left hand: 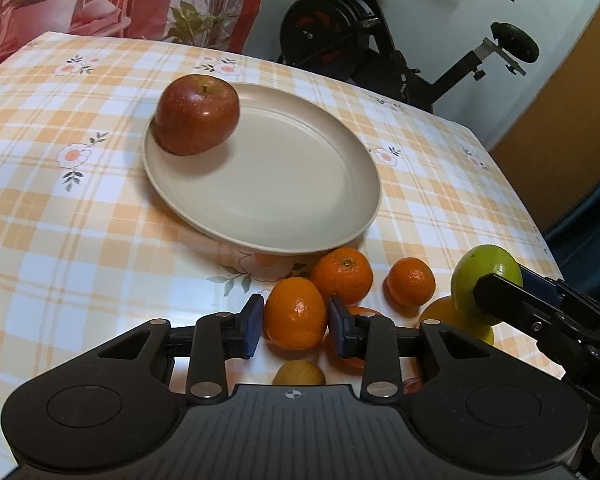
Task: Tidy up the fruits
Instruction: 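Lift the green apple with the right tool while the left tool grasps an orange, then lower the green apple and orange onto the beige plate and open both tools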
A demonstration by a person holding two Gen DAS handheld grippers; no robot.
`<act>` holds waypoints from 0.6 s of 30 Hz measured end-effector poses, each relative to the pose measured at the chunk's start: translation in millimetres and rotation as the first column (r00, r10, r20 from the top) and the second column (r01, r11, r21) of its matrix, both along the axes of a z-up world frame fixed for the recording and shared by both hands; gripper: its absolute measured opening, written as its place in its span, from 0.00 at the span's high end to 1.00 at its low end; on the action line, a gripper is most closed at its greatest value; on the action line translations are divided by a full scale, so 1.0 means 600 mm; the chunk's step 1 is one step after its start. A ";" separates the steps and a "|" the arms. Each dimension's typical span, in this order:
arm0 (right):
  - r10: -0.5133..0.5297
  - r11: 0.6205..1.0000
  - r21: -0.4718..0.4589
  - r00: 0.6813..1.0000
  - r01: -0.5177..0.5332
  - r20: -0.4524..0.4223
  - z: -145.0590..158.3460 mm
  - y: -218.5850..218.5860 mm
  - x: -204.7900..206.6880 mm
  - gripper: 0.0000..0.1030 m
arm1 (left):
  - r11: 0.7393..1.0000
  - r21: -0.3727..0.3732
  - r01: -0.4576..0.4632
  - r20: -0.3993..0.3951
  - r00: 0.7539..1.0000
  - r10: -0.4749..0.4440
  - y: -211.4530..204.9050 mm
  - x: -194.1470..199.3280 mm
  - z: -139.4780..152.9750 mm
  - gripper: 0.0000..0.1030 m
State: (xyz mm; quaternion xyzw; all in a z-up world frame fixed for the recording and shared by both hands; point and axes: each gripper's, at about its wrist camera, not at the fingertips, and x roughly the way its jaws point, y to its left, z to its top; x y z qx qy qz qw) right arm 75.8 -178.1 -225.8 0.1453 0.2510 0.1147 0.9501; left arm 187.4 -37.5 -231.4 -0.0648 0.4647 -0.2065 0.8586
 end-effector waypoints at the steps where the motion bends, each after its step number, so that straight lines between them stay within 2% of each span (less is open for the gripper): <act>1: 0.000 1.000 0.000 1.000 0.000 0.000 0.000 0.000 0.000 0.58 | 1.000 0.007 -0.006 0.005 1.000 0.006 0.001 -0.002 0.001 0.65; 7: 0.000 1.000 0.000 1.000 0.000 0.001 0.000 -0.001 -0.001 0.58 | 1.000 -0.001 -0.023 0.049 0.999 0.023 0.015 -0.014 0.020 0.65; 11: 0.005 1.000 0.000 1.000 -0.005 0.007 0.004 0.003 0.004 0.58 | 0.999 0.011 -0.037 0.105 0.994 0.036 0.023 -0.016 0.044 0.65; 18: 0.051 0.998 -0.029 0.996 -0.049 0.073 0.060 0.007 0.040 0.58 | 0.997 0.039 -0.071 0.196 0.979 0.063 0.037 0.010 0.089 0.65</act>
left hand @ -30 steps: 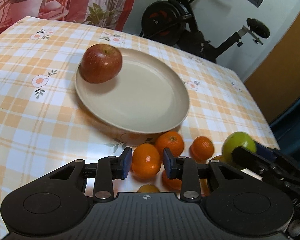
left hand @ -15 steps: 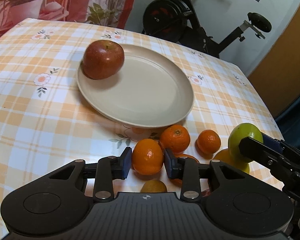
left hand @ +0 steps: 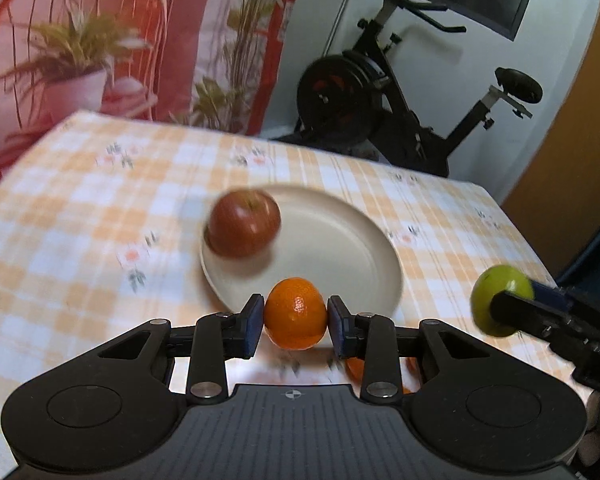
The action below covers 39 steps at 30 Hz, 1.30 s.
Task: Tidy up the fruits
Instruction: 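Lower the green apple and orange onto the beige plate and open both tools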
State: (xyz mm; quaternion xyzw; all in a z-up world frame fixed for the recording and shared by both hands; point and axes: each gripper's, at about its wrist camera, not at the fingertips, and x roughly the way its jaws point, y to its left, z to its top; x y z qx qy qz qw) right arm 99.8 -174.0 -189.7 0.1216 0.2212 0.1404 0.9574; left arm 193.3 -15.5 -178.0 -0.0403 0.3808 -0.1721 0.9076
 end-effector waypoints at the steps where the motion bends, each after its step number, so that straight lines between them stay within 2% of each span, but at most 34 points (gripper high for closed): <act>1: 0.007 1.000 -0.009 1.000 -0.007 0.004 0.009 -0.002 0.009 0.58 | 1.000 0.008 -0.002 0.006 1.000 0.002 0.000 0.005 0.004 0.65; 5: 0.054 0.998 -0.046 0.999 -0.054 -0.007 0.034 -0.001 0.056 0.58 | 0.999 0.041 0.002 0.016 1.000 -0.003 -0.005 0.026 0.007 0.65; 8: 0.088 0.990 -0.106 0.995 -0.092 -0.045 0.041 0.008 0.101 0.58 | 0.998 0.064 0.011 0.004 1.000 -0.011 -0.009 0.039 -0.003 0.65; 12: 0.113 0.980 -0.154 0.987 -0.129 -0.111 0.032 0.021 0.156 0.58 | 0.995 0.093 0.030 -0.013 0.999 -0.029 -0.015 0.057 -0.021 0.65; 17: 0.115 0.975 -0.164 0.974 -0.148 -0.194 0.008 0.029 0.230 0.58 | 0.989 0.133 0.061 -0.045 0.997 -0.055 -0.022 0.074 -0.045 0.65; 23: 0.090 0.982 -0.140 0.965 -0.127 -0.245 -0.027 0.034 0.317 0.58 | 0.977 0.196 0.089 -0.041 0.996 -0.082 -0.031 0.084 -0.057 0.65; 27: 0.074 0.993 -0.072 0.955 -0.098 -0.289 -0.055 0.035 0.366 0.58 | 0.973 0.212 0.087 -0.044 0.996 -0.080 -0.030 0.092 -0.060 0.65; 33: 0.092 0.992 -0.052 0.941 -0.115 -0.326 -0.082 0.058 0.408 0.58 | 0.973 0.213 0.087 -0.048 0.996 -0.079 -0.029 0.098 -0.063 0.64; 39: 0.106 0.994 0.006 0.931 -0.111 -0.349 -0.093 0.071 0.427 0.58 | 0.974 0.209 0.087 -0.060 0.995 -0.076 -0.029 0.104 -0.063 0.62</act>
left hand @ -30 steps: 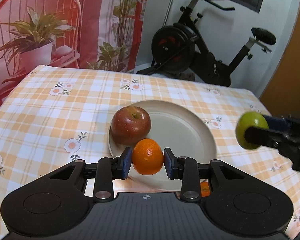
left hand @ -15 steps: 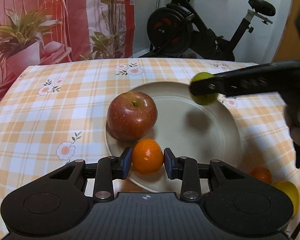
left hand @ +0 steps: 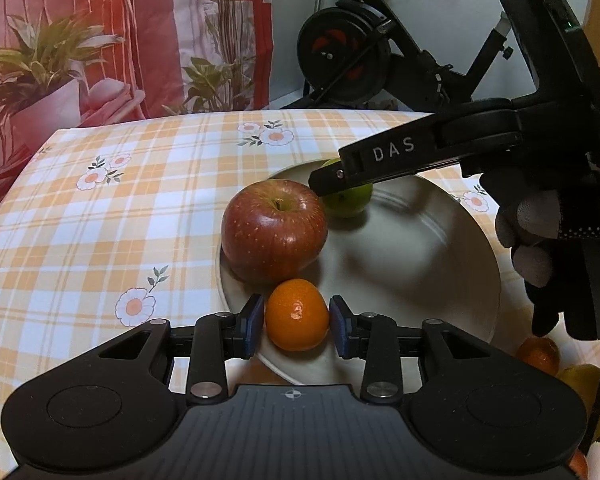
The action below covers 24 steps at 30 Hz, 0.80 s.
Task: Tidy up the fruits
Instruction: 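Lower the green apple and orange onto the beige plate and open both tools, then withdraw both tools from the plate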
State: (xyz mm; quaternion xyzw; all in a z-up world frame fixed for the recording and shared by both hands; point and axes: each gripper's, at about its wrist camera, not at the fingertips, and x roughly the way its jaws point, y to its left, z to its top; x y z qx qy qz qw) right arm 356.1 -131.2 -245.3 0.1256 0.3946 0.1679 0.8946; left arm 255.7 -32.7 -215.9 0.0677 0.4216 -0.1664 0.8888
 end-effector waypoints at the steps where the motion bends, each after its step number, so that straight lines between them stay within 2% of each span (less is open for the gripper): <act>1: -0.003 1.000 0.016 1.000 0.003 -0.006 0.000 -0.001 0.002 0.57 | 1.000 -0.007 -0.004 -0.004 1.000 0.004 0.002 0.001 0.000 0.62; 5: -0.022 0.997 0.075 1.000 0.022 0.004 0.006 -0.009 0.000 0.56 | 1.000 -0.011 -0.012 -0.011 1.000 0.012 0.002 0.003 0.000 0.61; 12: -0.038 0.996 0.079 0.998 0.034 0.051 0.043 -0.028 -0.025 0.56 | 0.999 -0.012 -0.036 0.011 0.999 0.036 0.004 -0.002 0.013 0.57; 24: -0.045 0.998 0.039 0.989 0.040 0.142 0.103 -0.078 -0.148 0.56 | 0.998 -0.024 -0.050 0.067 0.996 0.052 0.003 -0.052 0.053 0.56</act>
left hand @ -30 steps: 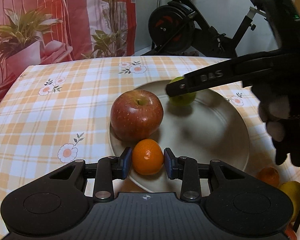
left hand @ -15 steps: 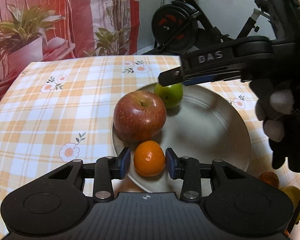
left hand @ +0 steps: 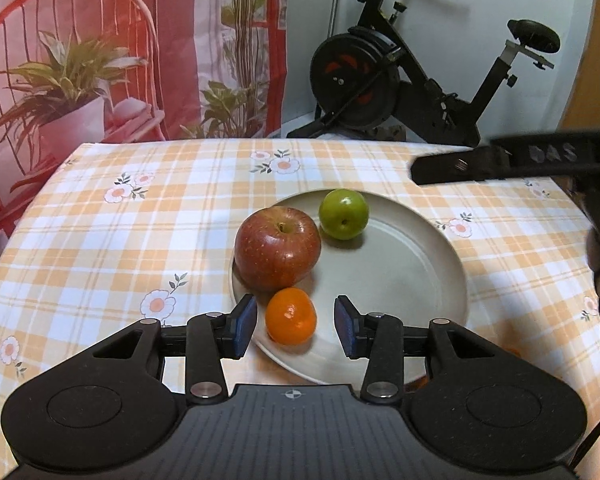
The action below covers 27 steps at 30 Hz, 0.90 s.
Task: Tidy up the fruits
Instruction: 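Withdraw both tools from the plate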
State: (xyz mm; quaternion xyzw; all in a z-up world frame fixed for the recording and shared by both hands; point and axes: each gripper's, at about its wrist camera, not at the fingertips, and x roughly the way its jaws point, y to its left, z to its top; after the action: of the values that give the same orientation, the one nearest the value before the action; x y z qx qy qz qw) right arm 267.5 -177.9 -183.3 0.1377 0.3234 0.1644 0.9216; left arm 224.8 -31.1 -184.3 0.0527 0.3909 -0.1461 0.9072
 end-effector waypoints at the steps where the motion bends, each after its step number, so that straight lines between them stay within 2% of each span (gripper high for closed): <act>1: -0.003 1.000 0.000 1.000 0.003 0.004 0.002 -0.005 -0.012 0.56 | 1.000 -0.001 -0.001 0.005 1.000 0.001 0.000 -0.005 0.003 0.56; 12: -0.099 0.995 0.011 0.994 0.099 0.043 -0.006 -0.051 -0.148 0.56 | 1.000 -0.013 0.007 0.040 0.999 -0.006 -0.006 -0.058 0.019 0.56; 15: -0.136 0.990 -0.015 0.987 0.138 0.085 -0.010 -0.052 -0.187 0.56 | 1.000 -0.028 0.002 0.044 0.999 -0.001 -0.005 -0.071 0.021 0.56; 22: -0.238 0.971 0.022 0.964 0.237 0.121 -0.031 -0.057 -0.258 0.56 | 0.998 -0.059 -0.029 0.058 0.998 0.032 0.002 -0.101 0.023 0.56; 27: -0.267 0.964 0.017 0.954 0.267 0.139 -0.039 -0.055 -0.306 0.55 | 0.996 -0.071 -0.044 0.082 0.995 0.050 0.007 -0.129 0.023 0.56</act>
State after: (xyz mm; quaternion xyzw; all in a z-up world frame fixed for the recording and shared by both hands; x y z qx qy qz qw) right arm 84.0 -211.1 -206.6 0.1675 0.2365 0.0475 0.9559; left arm 147.2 -27.0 -170.5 0.0181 0.3485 -0.1358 0.9272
